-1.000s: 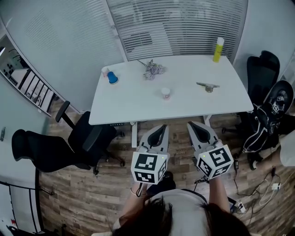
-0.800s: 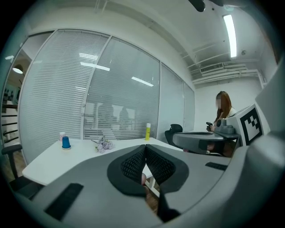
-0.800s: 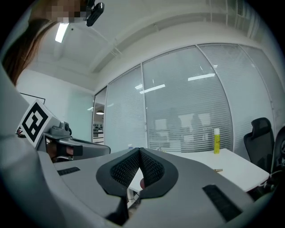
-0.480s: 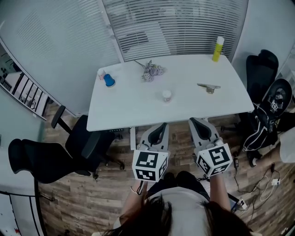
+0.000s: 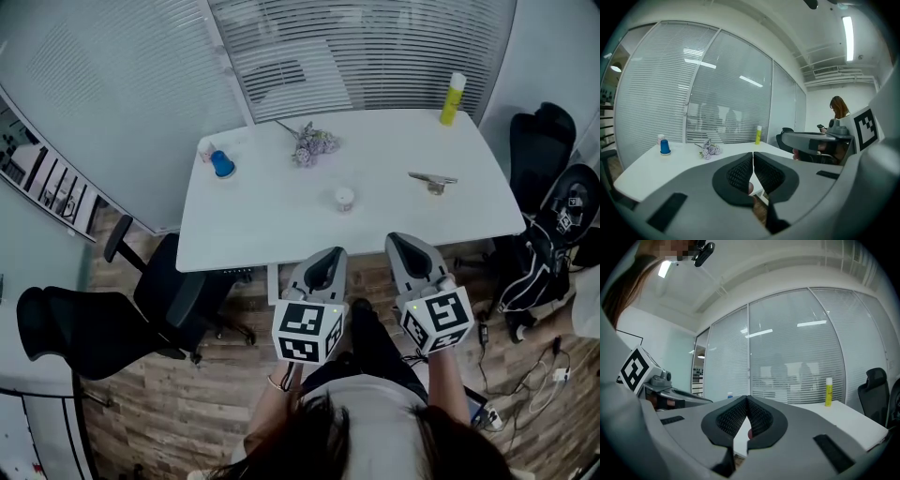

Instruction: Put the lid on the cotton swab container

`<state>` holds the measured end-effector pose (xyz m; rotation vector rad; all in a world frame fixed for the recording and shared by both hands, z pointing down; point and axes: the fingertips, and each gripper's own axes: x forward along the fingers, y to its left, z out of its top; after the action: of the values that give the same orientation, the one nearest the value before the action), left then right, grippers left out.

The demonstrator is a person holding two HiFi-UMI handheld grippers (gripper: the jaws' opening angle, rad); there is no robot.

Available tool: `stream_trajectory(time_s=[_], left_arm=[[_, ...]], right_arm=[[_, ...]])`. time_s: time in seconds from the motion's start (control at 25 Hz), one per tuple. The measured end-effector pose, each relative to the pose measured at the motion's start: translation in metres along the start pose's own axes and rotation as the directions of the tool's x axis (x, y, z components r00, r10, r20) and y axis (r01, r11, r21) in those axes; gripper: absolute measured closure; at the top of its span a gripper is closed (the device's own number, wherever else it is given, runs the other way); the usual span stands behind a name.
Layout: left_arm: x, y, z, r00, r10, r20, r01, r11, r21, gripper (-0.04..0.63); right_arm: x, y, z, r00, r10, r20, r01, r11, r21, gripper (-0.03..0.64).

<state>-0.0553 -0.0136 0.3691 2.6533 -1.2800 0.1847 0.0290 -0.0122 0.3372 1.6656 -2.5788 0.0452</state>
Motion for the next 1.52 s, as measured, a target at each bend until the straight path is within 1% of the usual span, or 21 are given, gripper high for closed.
stream_trajectory(time_s=[0.32, 0.56, 0.76, 1.04, 1.24, 1.4, 1.52], left_arm=[[0.034, 0.024, -0.003, 0.999, 0.031, -0.022, -0.031, 0.999, -0.016, 0.572], [0.059, 0.038, -0.003, 0.999, 0.039, -0.035, -0.041, 0.998, -0.037, 0.571], [0.08, 0.047, -0.007, 0.998, 0.044, -0.052, -0.047, 0.998, -0.049, 0.551], [0.105, 0.06, -0.021, 0.994, 0.062, -0.09, -0.068, 0.996, -0.06, 0.529], [0.125, 0.07, -0.037, 0.989, 0.074, -0.127, -0.083, 0.995, -0.064, 0.508], [0.138, 0.076, -0.049, 0.985, 0.084, -0.153, -0.098, 0.991, -0.088, 0.486], [0.146, 0.082, -0.06, 0.98, 0.091, -0.178, -0.108, 0.99, -0.093, 0.474]], right_arm=[[0.038, -0.02, -0.003, 0.999, 0.035, -0.014, -0.035, 0.999, -0.012, 0.589], [0.065, -0.039, -0.005, 0.998, 0.05, -0.035, -0.051, 0.999, -0.019, 0.589], [0.084, -0.054, -0.009, 0.997, 0.062, -0.048, -0.063, 0.998, -0.019, 0.589], [0.108, -0.071, -0.016, 0.994, 0.081, -0.071, -0.082, 0.997, -0.012, 0.589], [0.125, -0.085, -0.026, 0.992, 0.088, -0.09, -0.089, 0.996, -0.004, 0.589], [0.136, -0.097, -0.032, 0.989, 0.096, -0.109, -0.096, 0.995, 0.007, 0.589], [0.147, -0.102, -0.039, 0.987, 0.104, -0.124, -0.104, 0.995, 0.008, 0.589]])
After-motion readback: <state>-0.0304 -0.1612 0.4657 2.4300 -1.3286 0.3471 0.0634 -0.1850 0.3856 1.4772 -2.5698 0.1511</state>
